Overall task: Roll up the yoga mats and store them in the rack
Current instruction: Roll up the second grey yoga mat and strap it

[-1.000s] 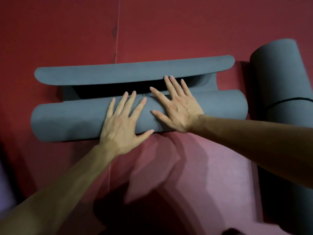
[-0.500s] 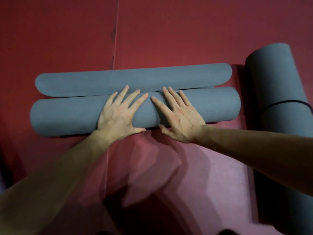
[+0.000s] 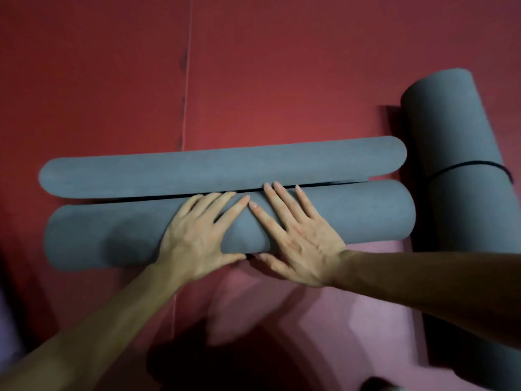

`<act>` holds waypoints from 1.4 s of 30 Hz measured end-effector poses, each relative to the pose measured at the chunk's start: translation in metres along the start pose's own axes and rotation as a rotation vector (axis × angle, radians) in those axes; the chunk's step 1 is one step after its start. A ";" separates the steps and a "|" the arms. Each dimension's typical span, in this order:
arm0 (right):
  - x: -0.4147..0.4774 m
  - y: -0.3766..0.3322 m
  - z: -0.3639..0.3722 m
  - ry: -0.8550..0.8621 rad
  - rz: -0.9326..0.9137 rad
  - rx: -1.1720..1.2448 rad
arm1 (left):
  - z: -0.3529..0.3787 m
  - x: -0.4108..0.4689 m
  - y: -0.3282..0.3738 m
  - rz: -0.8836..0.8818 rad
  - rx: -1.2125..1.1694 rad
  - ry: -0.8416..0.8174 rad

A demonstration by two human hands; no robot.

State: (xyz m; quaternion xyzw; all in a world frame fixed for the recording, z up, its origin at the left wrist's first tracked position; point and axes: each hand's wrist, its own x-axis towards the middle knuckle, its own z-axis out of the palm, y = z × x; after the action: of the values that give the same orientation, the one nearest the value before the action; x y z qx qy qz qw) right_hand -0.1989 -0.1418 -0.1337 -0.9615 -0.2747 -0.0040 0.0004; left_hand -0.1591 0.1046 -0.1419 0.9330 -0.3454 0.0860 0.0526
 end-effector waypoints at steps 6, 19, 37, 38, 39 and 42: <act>0.046 0.025 -0.007 0.013 0.096 -0.026 | 0.004 -0.013 0.014 -0.033 0.007 0.117; 0.063 0.041 0.001 -0.017 0.113 -0.097 | 0.006 0.040 -0.017 -0.168 0.086 0.200; 0.110 0.037 -0.013 -0.062 0.184 -0.056 | 0.013 0.095 -0.075 -0.245 0.225 -0.135; 0.111 0.035 -0.012 -0.050 0.170 -0.049 | 0.009 0.098 -0.077 -0.245 0.203 -0.140; 0.113 0.032 -0.011 -0.037 0.152 -0.041 | 0.006 0.100 -0.077 -0.251 0.175 -0.148; 0.119 0.026 -0.007 0.013 0.118 -0.021 | -0.008 0.099 -0.070 -0.289 0.104 -0.163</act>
State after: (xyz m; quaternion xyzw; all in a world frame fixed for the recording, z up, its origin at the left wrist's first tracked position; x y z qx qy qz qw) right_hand -0.0842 -0.1016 -0.1259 -0.9760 -0.2173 -0.0129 -0.0076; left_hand -0.0402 0.0953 -0.1176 0.9783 -0.2059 0.0195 -0.0121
